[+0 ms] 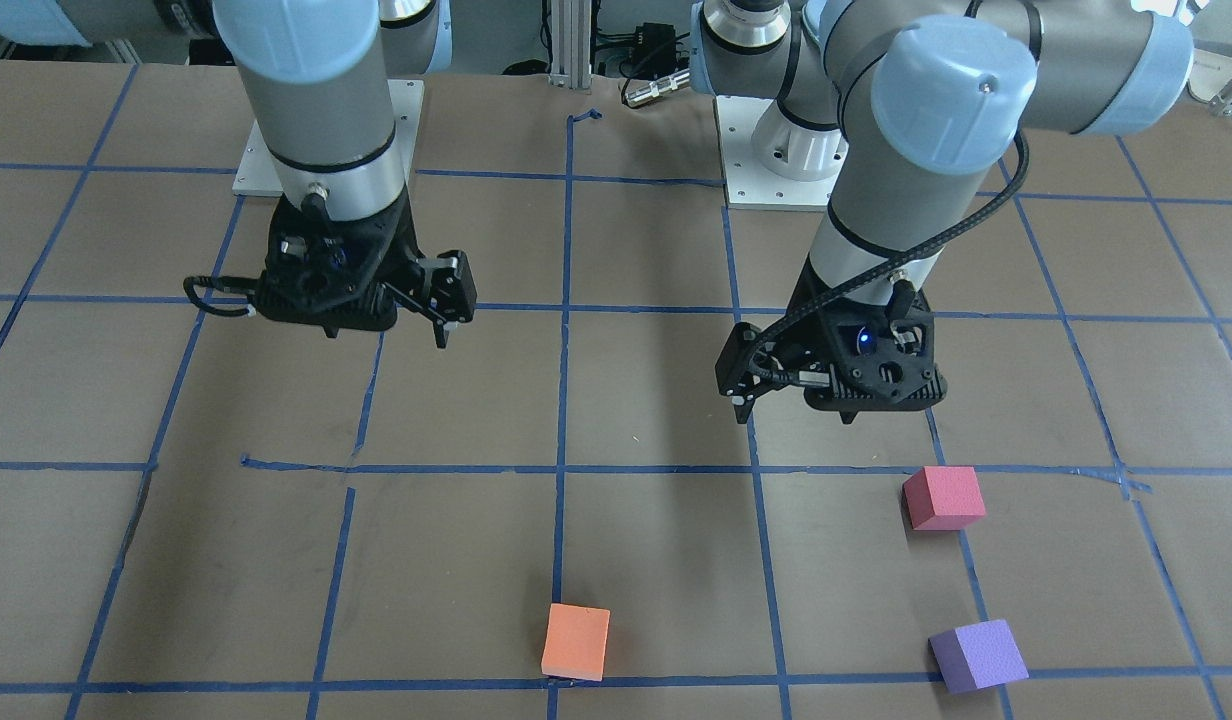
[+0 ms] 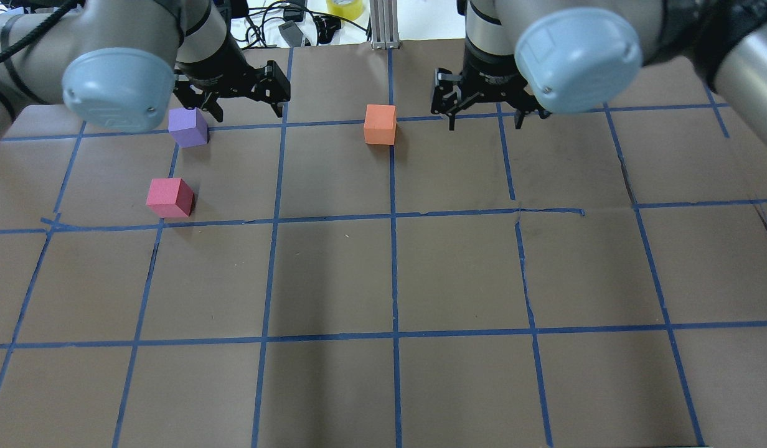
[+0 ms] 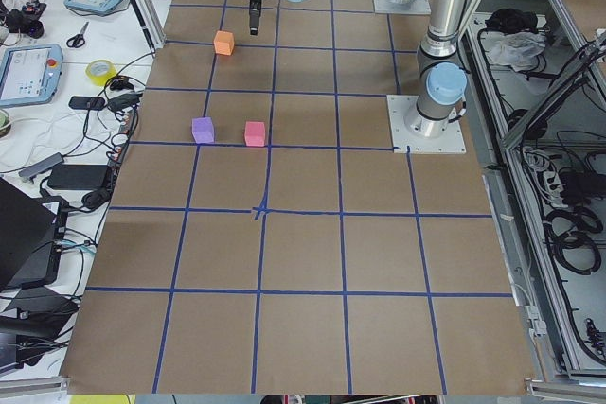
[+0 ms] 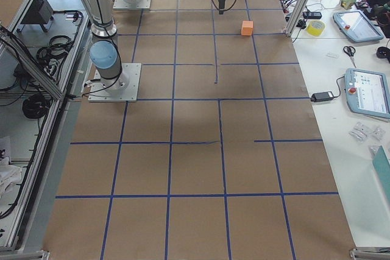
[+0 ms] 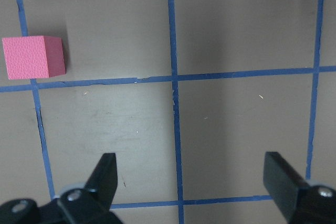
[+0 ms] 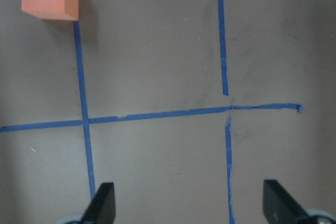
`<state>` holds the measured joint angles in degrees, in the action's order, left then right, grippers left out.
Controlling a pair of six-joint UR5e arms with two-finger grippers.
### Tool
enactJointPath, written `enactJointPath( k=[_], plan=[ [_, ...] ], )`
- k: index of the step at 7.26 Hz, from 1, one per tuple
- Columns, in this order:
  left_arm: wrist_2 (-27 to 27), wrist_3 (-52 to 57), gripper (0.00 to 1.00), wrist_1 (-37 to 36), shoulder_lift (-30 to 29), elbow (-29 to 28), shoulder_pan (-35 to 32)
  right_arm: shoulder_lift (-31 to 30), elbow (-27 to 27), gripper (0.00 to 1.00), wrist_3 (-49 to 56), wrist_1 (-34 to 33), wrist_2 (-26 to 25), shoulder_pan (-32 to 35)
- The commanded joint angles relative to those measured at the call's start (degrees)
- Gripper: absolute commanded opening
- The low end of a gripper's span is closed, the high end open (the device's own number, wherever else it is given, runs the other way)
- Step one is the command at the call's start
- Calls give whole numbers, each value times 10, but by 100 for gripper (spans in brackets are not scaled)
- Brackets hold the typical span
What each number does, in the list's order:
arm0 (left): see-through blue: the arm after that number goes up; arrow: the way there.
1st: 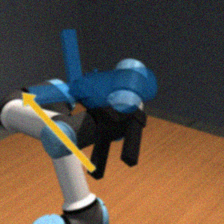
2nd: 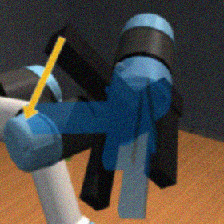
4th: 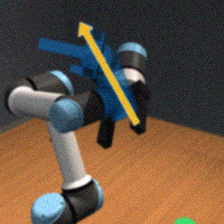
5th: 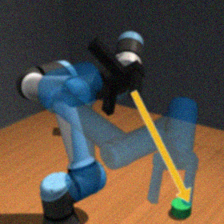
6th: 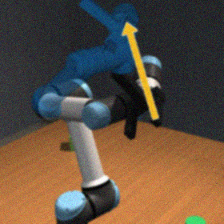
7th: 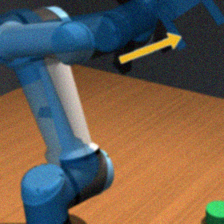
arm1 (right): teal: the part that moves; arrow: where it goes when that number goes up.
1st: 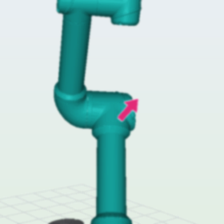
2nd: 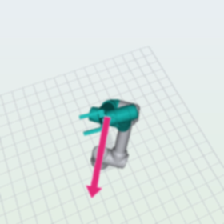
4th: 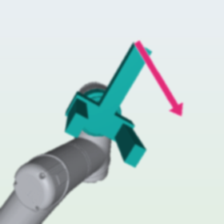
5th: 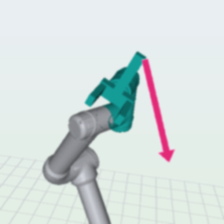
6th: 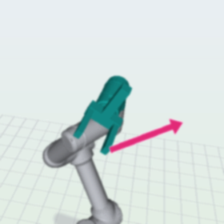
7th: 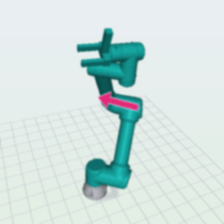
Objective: Arrange blocks in a line
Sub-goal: 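Withdraw the right arm while the left gripper reaches toward the orange cube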
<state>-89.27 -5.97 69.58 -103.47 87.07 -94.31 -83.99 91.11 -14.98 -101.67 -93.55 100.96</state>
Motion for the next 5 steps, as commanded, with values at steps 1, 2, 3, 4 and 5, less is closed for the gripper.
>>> enactJointPath(
  k=[1, 2, 3, 4, 5],
  plan=[
    [3, -35, 100, -67, -58, -19, -32, -76, 61, 100, 6, -52, -1, -22],
    [8, -42, 100, -111, -88, -34, -50, -74, -7, 100, 6, 37, 19, -70],
    [10, -77, 100, -116, -121, -67, -66, -47, -83, 100, 8, 132, 33, -100],
    [10, -92, 100, -115, -162, -109, -77, -31, -105, 100, 9, 157, 30, -97],
    [6, -117, 100, -117, -195, -134, -86, -34, -103, 100, 27, 160, 31, -98]
  ],
)
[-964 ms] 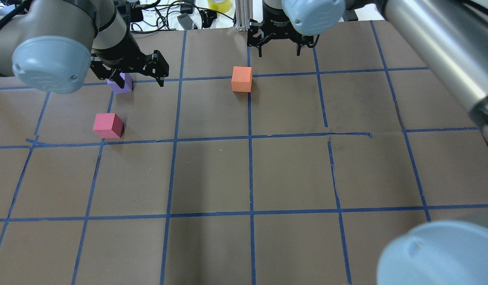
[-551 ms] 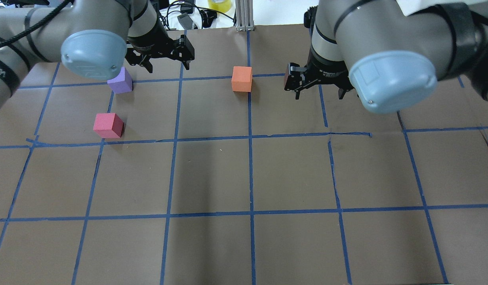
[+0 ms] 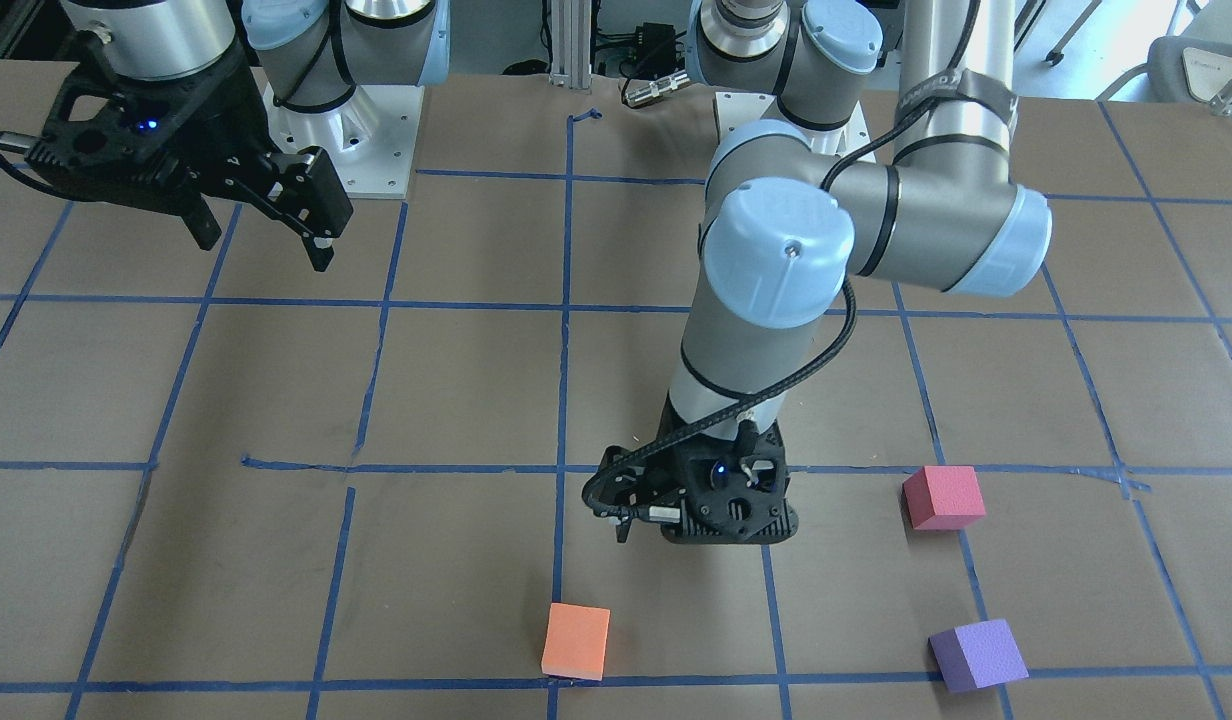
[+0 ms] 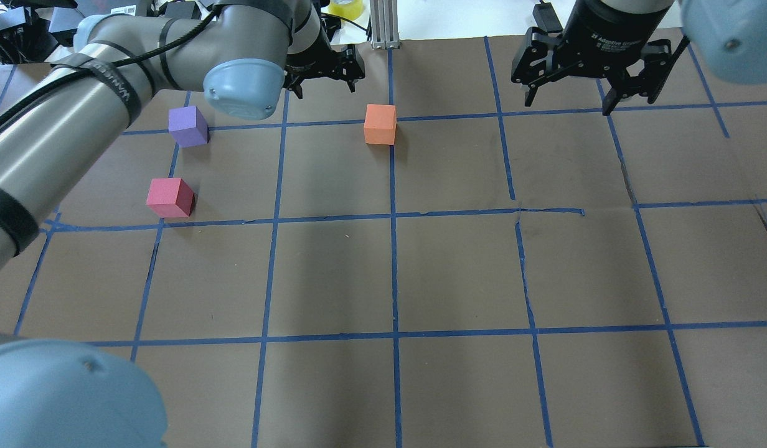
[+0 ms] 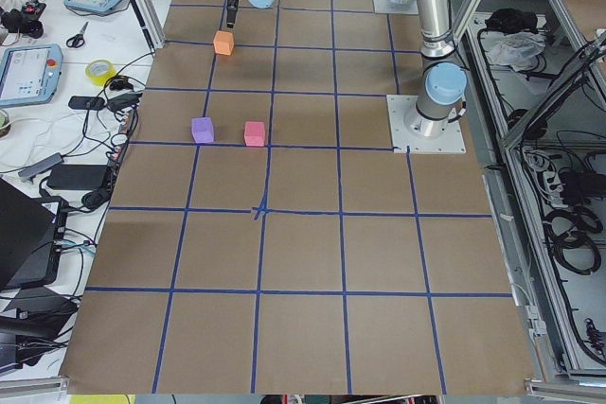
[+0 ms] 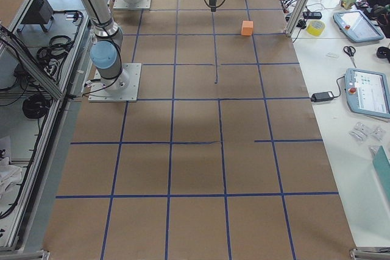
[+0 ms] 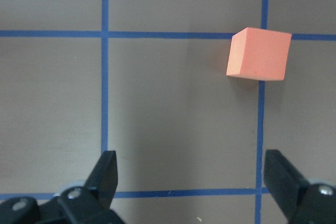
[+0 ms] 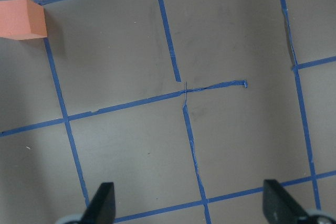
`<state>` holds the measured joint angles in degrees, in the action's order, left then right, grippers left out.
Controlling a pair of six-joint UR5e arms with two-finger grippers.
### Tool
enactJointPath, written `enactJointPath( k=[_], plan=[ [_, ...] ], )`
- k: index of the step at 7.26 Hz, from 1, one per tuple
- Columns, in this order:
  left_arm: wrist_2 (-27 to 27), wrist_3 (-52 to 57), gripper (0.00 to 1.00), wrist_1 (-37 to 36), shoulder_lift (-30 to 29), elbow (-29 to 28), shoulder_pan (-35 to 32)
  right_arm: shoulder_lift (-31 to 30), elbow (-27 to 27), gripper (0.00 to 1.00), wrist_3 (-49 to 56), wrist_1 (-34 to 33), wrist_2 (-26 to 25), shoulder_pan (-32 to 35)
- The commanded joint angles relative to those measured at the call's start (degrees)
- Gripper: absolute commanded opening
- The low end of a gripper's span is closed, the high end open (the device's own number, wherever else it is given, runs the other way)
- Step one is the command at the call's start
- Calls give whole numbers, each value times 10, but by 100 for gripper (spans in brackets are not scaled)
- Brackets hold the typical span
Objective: Arrange blocks in a line
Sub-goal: 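Withdraw the right arm while the left gripper reaches toward the orange cube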
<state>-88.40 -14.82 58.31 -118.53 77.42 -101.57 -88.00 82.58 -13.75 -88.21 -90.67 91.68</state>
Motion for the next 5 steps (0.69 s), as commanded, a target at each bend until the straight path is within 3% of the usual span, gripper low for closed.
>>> enactJointPath(
  k=[1, 5],
  plan=[
    [-5, -43, 100, -18, -73, -49, -21, 5, -12, 100, 56, 24, 7, -5],
    [-30, -79, 100, -47, -155, -89, -48, -16, 33, 100, 70, -17, 1, -6]
  ],
)
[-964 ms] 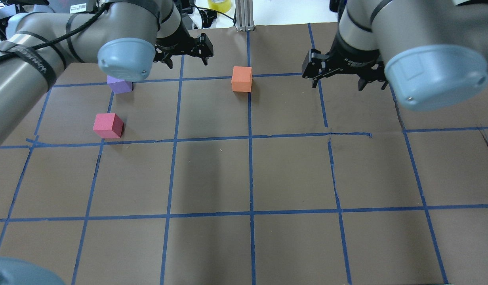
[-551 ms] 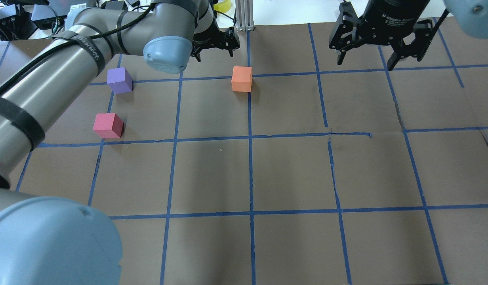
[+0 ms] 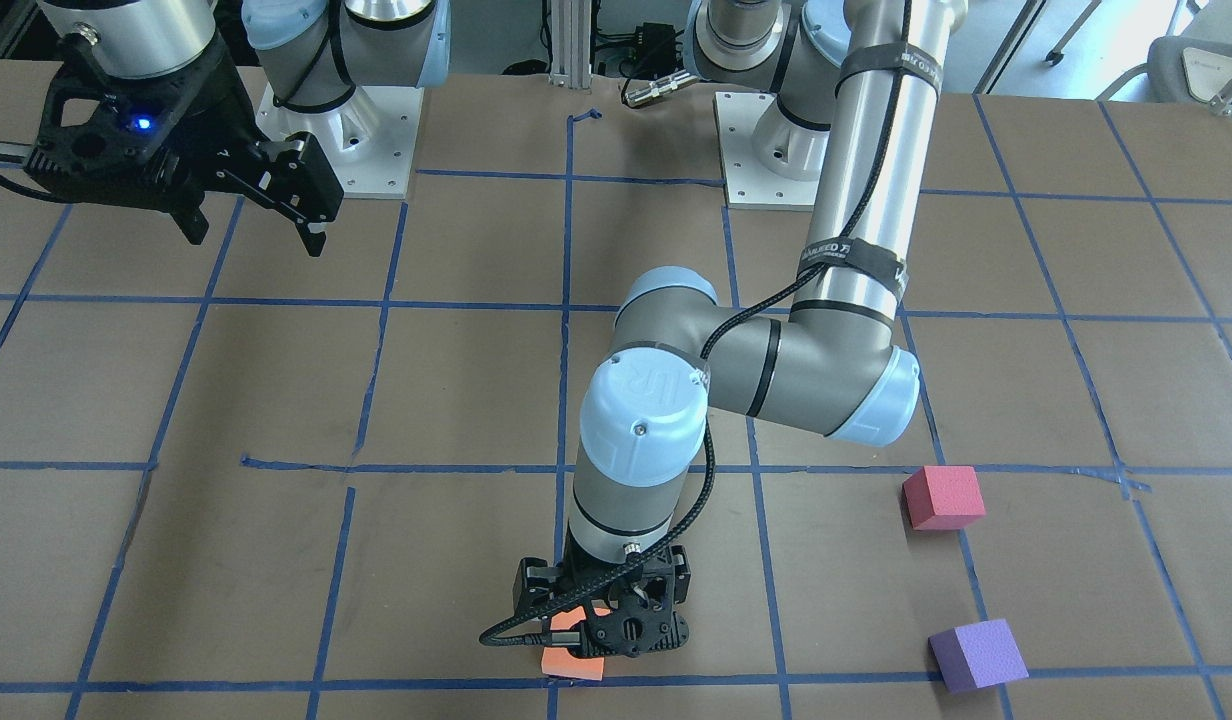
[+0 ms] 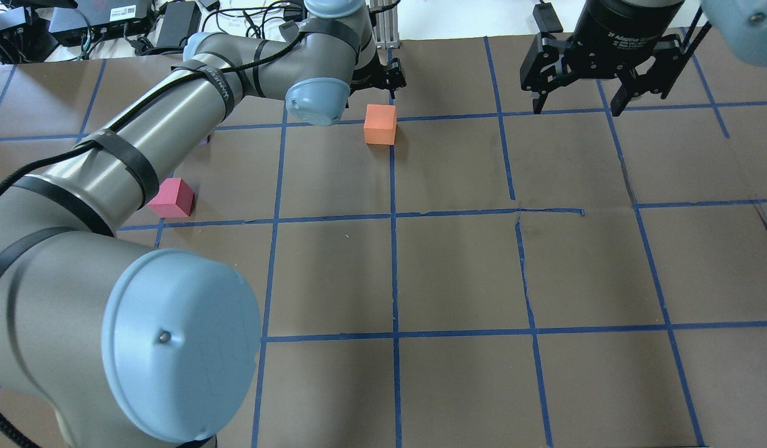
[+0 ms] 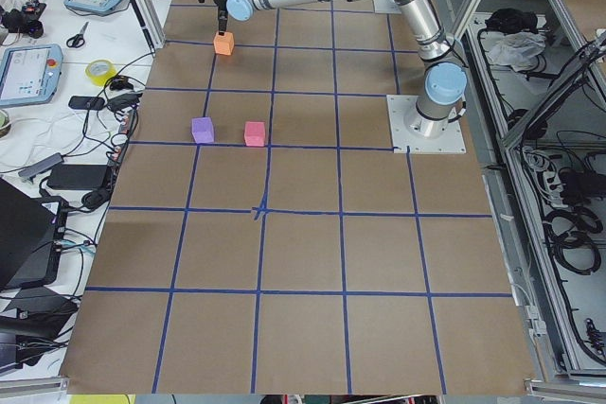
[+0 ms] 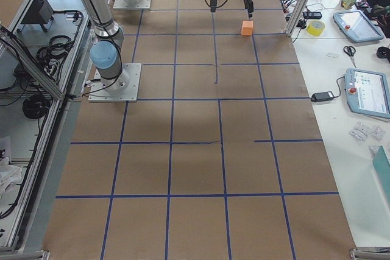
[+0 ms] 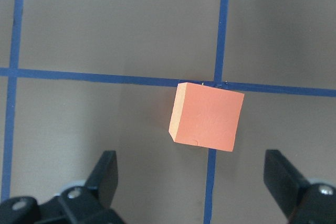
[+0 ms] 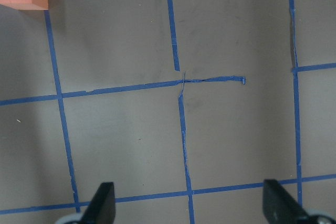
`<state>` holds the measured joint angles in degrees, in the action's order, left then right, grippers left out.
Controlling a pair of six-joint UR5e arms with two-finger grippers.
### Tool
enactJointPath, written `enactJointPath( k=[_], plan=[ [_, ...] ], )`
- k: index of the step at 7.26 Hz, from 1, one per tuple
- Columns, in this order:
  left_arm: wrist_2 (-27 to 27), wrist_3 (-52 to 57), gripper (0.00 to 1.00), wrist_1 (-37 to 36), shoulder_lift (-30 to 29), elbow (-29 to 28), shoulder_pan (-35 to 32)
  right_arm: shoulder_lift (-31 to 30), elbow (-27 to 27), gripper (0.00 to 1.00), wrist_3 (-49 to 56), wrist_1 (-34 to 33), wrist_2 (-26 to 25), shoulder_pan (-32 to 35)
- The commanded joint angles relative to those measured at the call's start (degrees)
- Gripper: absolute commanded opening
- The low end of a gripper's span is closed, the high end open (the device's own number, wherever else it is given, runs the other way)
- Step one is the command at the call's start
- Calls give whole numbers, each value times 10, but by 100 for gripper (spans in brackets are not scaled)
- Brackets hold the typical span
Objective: Arrange blocks in a line
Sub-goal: 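Lower the left gripper around the orange cube and close it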
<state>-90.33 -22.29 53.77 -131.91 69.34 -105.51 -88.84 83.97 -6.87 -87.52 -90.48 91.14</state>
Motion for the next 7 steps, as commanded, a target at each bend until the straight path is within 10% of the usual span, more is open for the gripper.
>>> enactJointPath(
  k=[1, 7],
  plan=[
    [-29, -13, 100, -2, -27, -9, -14, -5, 21, 100, 2, -51, 0, -3],
    [-30, -27, 100, -27, -59, -8, -22, -10, 32, 100, 8, -46, -3, -4]
  ],
)
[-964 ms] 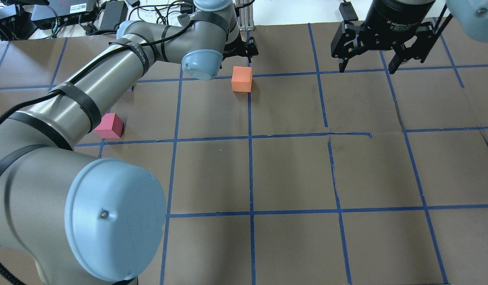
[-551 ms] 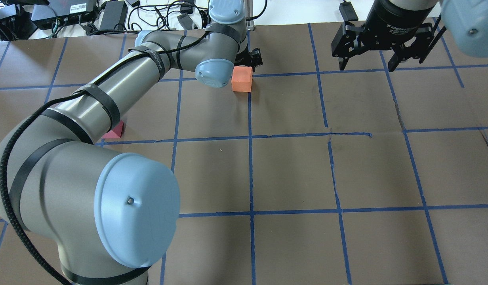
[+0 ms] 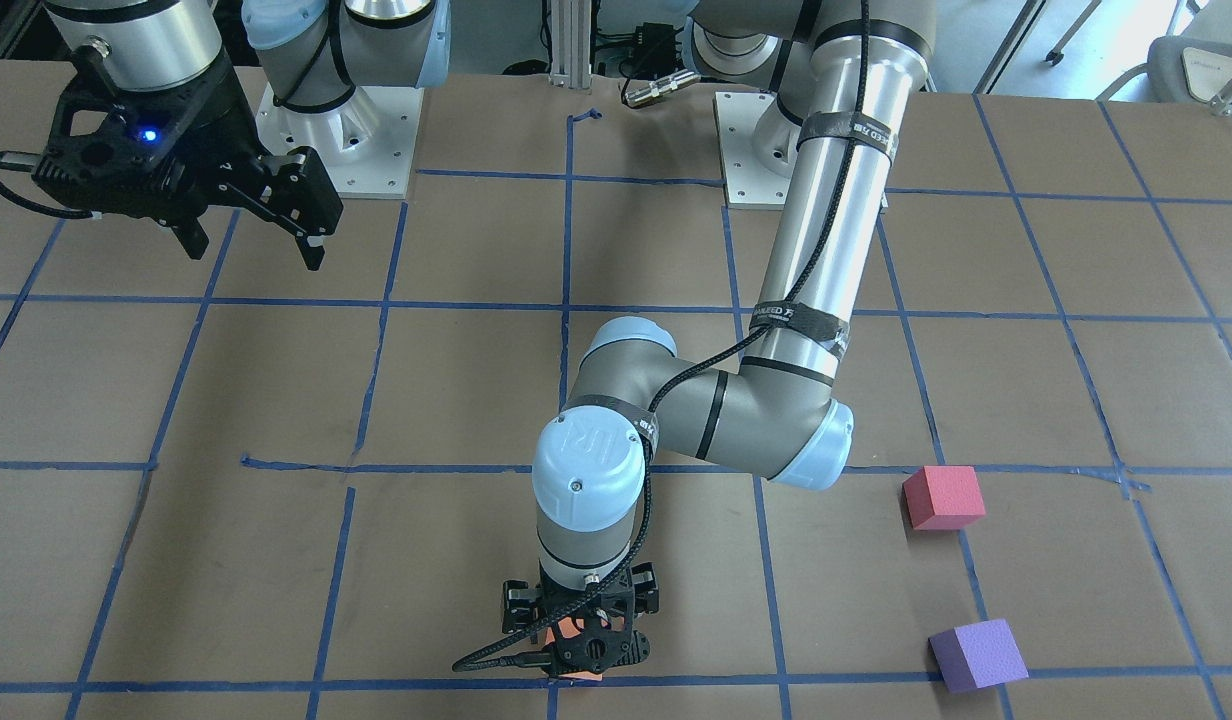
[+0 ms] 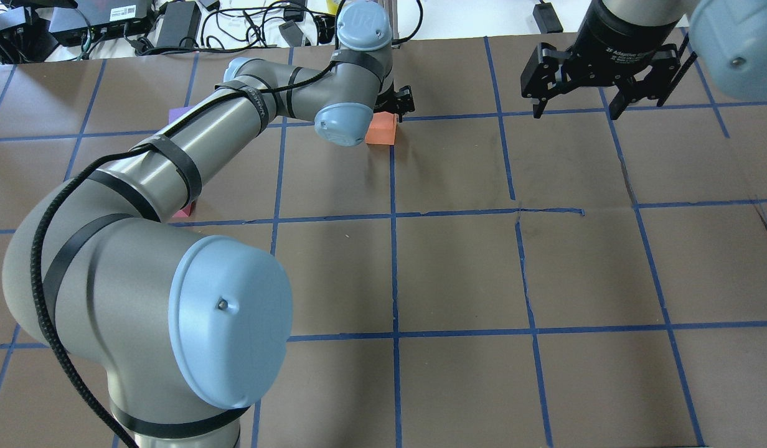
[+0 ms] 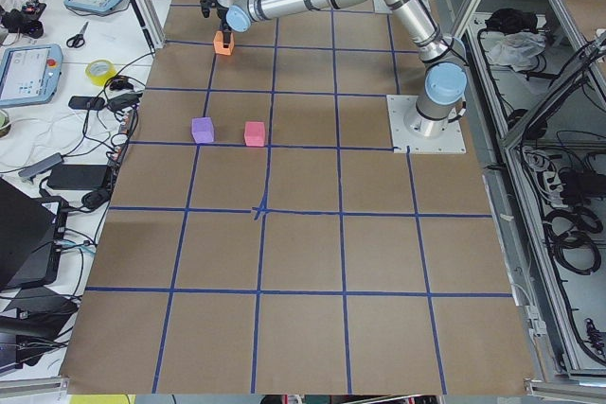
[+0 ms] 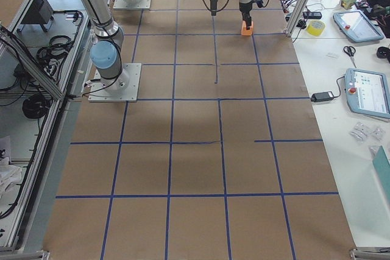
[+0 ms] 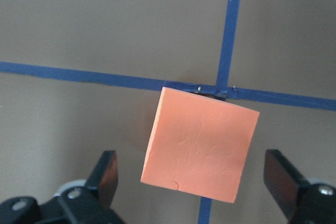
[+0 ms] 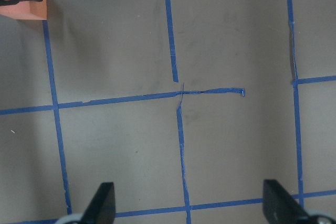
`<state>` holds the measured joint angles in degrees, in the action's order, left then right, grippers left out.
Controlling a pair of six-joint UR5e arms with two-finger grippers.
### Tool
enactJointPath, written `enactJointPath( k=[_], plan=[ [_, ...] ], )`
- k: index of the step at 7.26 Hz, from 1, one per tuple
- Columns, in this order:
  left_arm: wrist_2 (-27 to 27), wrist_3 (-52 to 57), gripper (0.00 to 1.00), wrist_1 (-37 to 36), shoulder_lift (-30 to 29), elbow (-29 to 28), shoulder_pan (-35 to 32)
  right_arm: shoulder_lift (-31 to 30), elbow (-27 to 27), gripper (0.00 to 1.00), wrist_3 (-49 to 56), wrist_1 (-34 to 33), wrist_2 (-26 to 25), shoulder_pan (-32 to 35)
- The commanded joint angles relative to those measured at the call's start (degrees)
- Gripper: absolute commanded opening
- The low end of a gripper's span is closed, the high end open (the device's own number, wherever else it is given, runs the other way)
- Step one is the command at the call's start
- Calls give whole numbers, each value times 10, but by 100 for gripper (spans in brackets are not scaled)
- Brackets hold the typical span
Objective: Arrange blocks in a line
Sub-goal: 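Lower the left gripper around the orange cube and close it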
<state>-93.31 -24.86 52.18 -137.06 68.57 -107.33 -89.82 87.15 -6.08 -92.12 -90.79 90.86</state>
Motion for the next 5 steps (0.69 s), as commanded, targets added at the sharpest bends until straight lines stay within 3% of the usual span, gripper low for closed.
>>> enactJointPath(
  k=[1, 5],
  plan=[
    [0, 2, 100, -20, -16, -2, -5, 0, 0, 100, 0, 0, -1, -1],
    [-3, 45, 97, -20, -23, -12, -4, 0, 0, 100, 0, 0, -1, -1]
  ],
)
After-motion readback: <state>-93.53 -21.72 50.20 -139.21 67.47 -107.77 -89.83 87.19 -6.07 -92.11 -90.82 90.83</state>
